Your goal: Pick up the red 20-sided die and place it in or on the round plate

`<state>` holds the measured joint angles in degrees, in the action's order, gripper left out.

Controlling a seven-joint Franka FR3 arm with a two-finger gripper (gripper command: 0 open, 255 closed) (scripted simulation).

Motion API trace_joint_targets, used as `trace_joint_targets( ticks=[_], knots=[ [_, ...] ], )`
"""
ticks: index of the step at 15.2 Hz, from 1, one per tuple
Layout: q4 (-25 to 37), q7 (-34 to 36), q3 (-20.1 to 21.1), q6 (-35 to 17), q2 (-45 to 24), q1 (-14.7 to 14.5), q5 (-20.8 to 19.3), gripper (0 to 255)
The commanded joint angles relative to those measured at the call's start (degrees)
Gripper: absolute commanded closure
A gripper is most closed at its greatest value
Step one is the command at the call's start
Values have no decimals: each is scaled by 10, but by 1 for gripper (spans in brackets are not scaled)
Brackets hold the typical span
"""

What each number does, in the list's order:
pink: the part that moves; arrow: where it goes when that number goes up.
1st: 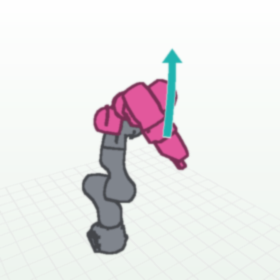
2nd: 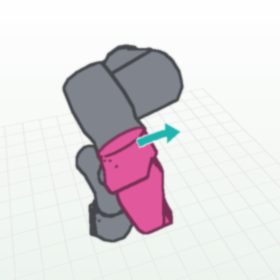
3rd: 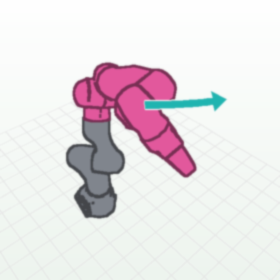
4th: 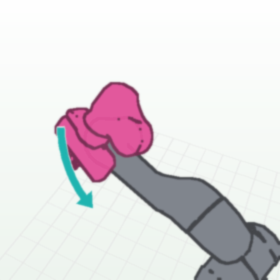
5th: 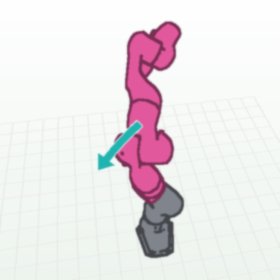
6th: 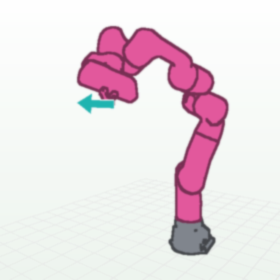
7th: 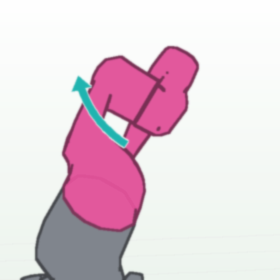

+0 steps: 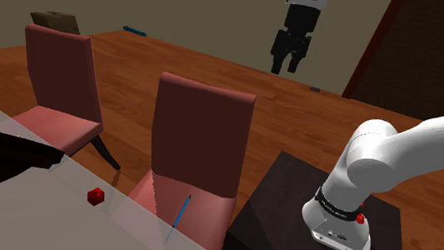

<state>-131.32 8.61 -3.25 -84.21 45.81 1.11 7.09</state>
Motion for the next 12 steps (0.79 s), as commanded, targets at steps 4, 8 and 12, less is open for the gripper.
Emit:
trace_joint_targets(
  ticks=[4, 8, 12],
  knots=[
    [-9, 35, 40, -33, -18, -11, 20, 0],
    [-10, 80, 92, -77, -52, -25, 43, 0],
    [0, 126, 144, -121, -98, -37, 58, 0]
  ],
)
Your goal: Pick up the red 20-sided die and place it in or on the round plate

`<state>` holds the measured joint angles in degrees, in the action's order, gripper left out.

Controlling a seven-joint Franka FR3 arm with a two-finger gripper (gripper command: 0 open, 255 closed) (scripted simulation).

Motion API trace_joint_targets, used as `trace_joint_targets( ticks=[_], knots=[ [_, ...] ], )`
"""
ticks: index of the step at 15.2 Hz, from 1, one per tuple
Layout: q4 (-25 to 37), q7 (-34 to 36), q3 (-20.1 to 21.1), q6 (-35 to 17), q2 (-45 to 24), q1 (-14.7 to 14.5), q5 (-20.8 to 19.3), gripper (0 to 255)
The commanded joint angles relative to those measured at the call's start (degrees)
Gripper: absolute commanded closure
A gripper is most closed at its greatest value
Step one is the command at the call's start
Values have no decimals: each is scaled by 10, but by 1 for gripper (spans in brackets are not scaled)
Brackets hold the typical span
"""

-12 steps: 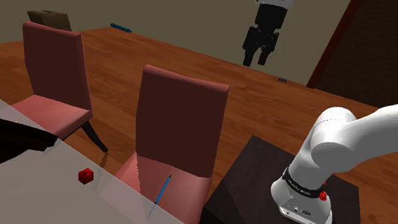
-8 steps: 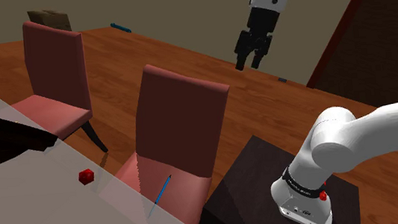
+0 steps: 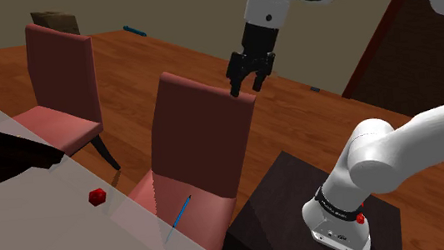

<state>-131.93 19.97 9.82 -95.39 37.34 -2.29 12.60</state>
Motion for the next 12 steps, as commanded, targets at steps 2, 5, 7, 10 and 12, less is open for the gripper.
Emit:
trace_joint_targets(
  ticks=[2, 5, 7, 10, 12],
  knots=[
    [15, 36, 38, -31, -40, -7, 8, 0],
    [35, 72, 76, -63, -85, -12, 8, 0],
    [51, 97, 101, -82, -119, -14, 4, 0],
    [81, 138, 138, -110, -173, -16, -9, 0],
    [104, 167, 162, -126, -213, -17, -24, 0]
  ],
)
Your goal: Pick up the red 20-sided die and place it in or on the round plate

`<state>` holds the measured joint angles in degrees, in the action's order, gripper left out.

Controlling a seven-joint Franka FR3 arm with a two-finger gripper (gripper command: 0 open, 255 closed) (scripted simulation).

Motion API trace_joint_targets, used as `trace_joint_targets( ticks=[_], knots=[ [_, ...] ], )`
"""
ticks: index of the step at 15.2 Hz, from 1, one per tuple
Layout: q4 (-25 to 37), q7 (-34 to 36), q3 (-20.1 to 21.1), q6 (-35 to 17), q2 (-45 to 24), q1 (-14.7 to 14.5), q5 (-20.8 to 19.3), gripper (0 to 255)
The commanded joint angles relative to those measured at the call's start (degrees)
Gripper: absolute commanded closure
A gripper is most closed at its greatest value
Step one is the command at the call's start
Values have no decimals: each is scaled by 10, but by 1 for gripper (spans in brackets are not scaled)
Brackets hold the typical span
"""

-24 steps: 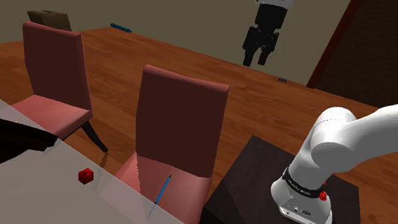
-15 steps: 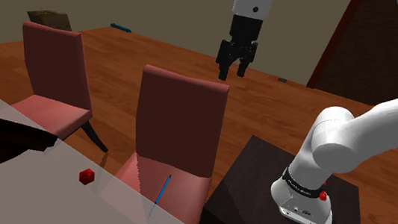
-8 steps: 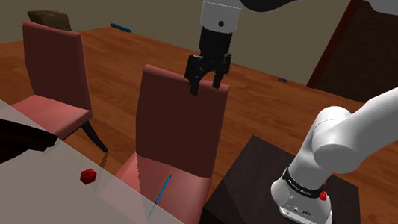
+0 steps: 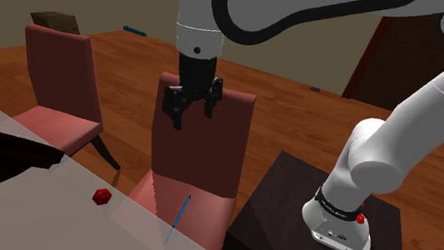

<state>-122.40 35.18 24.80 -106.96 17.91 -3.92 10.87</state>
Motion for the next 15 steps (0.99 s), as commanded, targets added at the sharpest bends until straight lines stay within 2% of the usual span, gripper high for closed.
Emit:
trace_joint_targets(
  ticks=[1, 8, 11, 15],
  knots=[
    [21, 31, 24, -17, -39, -2, -16, 0],
    [133, 152, 87, -46, -204, -24, -117, 0],
    [195, 204, 98, -43, -283, -50, -172, 0],
    [293, 260, 93, -24, -388, -102, -241, 0]
  ],
)
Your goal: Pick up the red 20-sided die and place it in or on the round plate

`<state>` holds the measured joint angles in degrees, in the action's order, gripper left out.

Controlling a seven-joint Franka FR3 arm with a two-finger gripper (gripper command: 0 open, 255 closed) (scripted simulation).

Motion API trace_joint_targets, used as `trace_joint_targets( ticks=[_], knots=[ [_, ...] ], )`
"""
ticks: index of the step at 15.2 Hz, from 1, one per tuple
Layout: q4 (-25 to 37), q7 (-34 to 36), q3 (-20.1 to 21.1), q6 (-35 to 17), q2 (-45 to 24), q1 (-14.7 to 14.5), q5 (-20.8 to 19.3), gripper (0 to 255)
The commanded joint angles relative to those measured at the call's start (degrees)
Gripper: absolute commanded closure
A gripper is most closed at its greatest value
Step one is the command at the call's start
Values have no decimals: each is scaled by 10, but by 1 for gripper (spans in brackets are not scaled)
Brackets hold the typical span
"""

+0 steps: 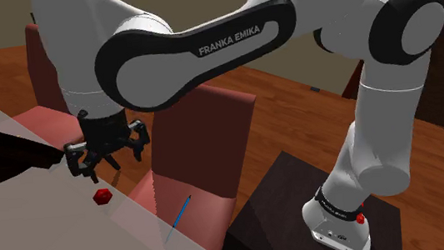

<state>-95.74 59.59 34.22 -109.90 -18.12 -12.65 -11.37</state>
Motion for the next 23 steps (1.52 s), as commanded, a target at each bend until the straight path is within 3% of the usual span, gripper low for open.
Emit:
trace_joint_targets(
  ticks=[1, 4, 12, 19, 20, 23],
  knots=[
    [54, 26, -5, 13, -54, -30, -33, 0],
    [140, 50, -18, 38, -128, -76, -70, 0],
    [100, 57, -25, -12, -141, -74, -79, 0],
    [101, 57, -25, -12, -141, -74, -79, 0],
    [101, 57, -25, -12, -141, -74, -79, 255],
    [101, 57, -25, -12, -141, -74, -79, 255]
  ],
)
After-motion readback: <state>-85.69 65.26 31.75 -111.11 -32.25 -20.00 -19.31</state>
